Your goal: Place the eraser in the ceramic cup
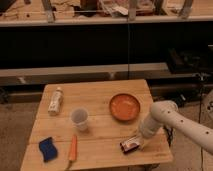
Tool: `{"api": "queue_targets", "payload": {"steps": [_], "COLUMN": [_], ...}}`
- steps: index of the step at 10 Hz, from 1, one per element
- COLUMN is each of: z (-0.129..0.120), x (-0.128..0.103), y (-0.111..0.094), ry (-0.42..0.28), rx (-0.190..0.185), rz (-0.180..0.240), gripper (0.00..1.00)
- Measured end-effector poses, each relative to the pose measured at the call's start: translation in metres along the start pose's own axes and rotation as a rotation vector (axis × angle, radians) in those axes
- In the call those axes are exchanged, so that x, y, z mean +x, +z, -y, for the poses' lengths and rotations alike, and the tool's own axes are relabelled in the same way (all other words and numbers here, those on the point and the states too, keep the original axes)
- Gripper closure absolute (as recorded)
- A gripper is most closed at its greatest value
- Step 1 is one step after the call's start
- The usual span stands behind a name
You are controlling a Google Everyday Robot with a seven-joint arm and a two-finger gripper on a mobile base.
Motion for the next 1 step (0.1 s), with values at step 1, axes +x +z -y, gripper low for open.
{"api": "queue_targets", "payload": {"steps": [1], "z": [0.0014], "x": [0.0000], "y": [-0.0034], "ry": [0.012], "rx": [0.009], "rz": [0.021], "gripper": [1.00]}}
